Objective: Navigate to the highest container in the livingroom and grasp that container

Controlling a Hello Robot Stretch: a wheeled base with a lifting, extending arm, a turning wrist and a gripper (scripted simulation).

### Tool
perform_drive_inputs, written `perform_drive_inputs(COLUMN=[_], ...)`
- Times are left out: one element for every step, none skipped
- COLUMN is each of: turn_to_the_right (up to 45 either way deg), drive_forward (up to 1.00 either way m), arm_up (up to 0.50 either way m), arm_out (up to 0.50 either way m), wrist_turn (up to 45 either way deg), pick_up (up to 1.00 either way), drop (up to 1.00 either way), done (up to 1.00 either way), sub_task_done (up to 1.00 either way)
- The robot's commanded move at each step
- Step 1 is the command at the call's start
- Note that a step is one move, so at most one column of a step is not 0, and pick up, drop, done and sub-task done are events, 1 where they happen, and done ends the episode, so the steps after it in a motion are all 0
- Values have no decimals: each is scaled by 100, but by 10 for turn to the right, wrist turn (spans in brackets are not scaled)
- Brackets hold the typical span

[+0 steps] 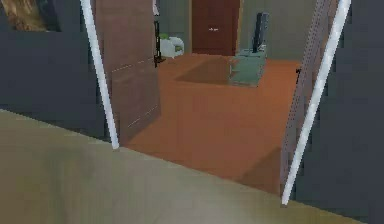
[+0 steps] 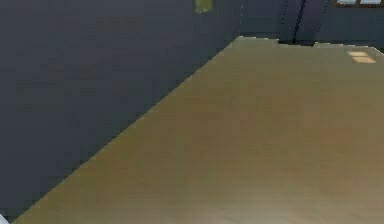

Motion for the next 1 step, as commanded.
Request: perform_drive_inputs(turn_to_the_right=[0], drive_forward=[100], arm_up=[0], arm_out=[0], wrist_turn=[0], pick_up=[0], drop=[0], done=[0], sub_task_done=[0])
